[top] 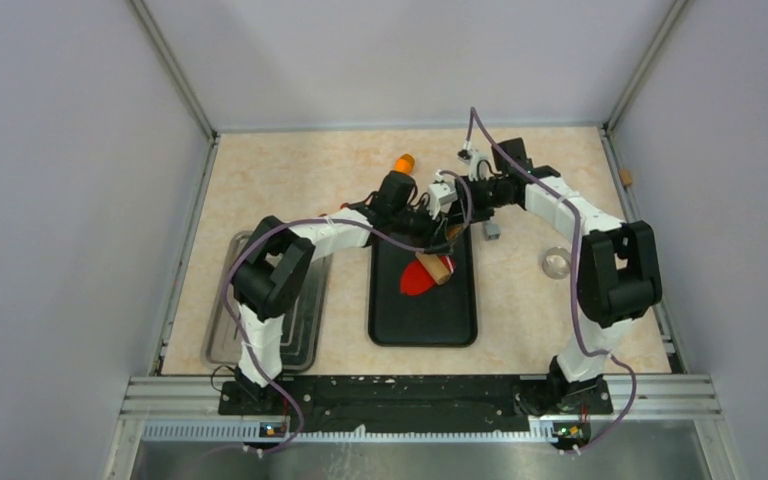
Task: Roll out the dumpling wrappers from the dough
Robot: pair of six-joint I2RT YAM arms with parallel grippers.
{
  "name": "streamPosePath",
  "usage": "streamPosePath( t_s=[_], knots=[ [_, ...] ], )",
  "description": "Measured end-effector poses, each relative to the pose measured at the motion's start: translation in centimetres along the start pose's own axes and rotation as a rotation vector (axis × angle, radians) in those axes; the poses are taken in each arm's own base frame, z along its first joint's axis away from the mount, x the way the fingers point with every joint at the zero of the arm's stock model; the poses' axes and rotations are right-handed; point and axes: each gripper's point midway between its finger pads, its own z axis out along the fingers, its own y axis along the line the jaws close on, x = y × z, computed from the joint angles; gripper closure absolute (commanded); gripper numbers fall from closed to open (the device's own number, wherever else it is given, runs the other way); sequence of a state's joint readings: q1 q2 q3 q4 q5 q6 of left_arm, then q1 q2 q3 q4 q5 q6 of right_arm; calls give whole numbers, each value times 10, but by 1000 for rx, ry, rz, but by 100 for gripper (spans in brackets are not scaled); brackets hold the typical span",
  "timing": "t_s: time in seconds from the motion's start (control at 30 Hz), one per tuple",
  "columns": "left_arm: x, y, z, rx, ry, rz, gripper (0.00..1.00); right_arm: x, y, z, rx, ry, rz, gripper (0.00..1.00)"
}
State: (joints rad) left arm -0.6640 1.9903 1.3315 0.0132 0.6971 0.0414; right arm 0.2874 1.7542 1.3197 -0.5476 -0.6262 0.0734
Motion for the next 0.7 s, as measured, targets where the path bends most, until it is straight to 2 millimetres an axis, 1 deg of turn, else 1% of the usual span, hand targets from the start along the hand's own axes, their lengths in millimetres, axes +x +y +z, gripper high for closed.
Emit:
streamPosePath(
  t_s=[0.1, 0.3, 0.53, 0.7],
  knots=[
    [5, 1, -6, -8, -8, 10, 100, 2, 4, 6, -19, 6, -2, 100],
    [19, -1, -26, -33, -3, 0, 100, 6, 23, 21, -64, 12, -35, 100],
    [41, -7, -47, -59, 15, -31, 100, 18, 46, 40, -110, 45, -59, 100],
    [55, -13, -58, -77, 41, -49, 100, 28, 58, 49, -139, 75, -57, 100]
  ],
)
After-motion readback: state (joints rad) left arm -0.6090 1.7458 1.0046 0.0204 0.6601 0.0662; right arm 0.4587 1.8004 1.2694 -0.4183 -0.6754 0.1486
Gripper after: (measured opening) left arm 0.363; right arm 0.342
